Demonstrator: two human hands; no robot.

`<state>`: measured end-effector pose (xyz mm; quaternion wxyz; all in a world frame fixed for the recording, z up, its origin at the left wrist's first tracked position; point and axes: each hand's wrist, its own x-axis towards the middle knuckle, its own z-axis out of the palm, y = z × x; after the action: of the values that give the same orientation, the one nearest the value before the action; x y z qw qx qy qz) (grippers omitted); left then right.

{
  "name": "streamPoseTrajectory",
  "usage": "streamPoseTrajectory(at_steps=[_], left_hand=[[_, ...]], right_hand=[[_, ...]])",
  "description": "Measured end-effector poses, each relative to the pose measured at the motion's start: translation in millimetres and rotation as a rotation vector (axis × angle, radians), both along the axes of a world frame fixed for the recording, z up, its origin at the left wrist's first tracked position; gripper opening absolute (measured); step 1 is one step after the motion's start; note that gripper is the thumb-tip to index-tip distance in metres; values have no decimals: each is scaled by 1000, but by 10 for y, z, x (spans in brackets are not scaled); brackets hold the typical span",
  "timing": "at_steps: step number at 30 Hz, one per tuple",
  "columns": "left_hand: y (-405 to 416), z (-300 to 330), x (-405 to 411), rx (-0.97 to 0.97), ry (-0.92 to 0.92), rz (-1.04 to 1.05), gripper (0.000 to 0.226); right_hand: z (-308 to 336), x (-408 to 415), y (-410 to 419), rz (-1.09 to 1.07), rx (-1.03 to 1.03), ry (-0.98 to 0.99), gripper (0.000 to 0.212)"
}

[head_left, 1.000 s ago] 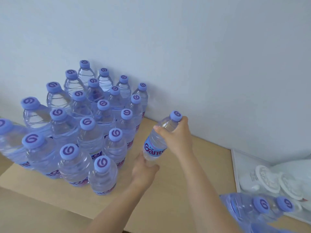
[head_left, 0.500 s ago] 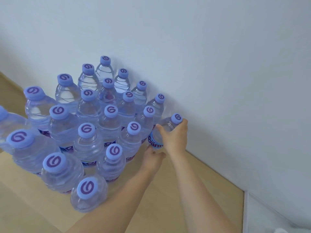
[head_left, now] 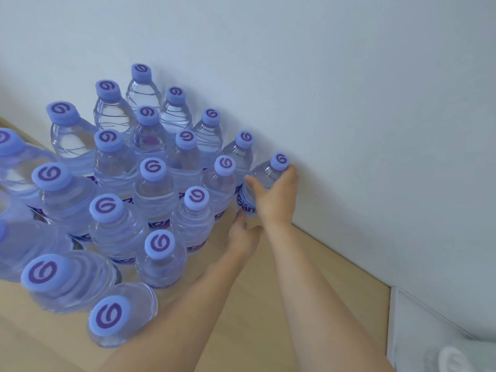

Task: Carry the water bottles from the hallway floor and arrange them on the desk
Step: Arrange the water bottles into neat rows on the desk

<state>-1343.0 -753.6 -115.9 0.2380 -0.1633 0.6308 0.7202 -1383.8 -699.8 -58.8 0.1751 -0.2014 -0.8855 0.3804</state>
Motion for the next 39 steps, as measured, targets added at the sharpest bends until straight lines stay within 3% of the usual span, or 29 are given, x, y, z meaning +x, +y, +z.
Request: streamPoseTrajectory(at_steps=[6,13,19,22,26,29,31,33,36,39], left_hand=[[7,-19,213,-136,13,-159,73],[15,177,617,-216,188,-411,59],[192,378,1135,-215,327,-717,43],[291,411,1428,-186,341,-883,38],[368,388,1753,-155,303,-1056,43],[375,386,1899,-174,315,-1118,47],[361,375,1965,-182,311,-1133,47],[337,362,2003,-177,303,-1144,48],[261,321,1993,-214,340,-1204,59],[132,274,1909,-269,412,-1273,77]], right_hand=[[76,201,96,30,-174,-55,88],[191,1104,258,-64,-146,-74,43],[388,1959,378,-238,-112,-11,37],[505,2387,445,-341,-66,119,26],[547,2909,495,-523,130,202,27],[471,3125,573,-654,272,74,33],[369,3197,624,-690,248,-84,30],[324,3242,656,-745,180,3,12],[343,3226,651,-801,113,226,43],[421,3157,613,-747,34,340,50]])
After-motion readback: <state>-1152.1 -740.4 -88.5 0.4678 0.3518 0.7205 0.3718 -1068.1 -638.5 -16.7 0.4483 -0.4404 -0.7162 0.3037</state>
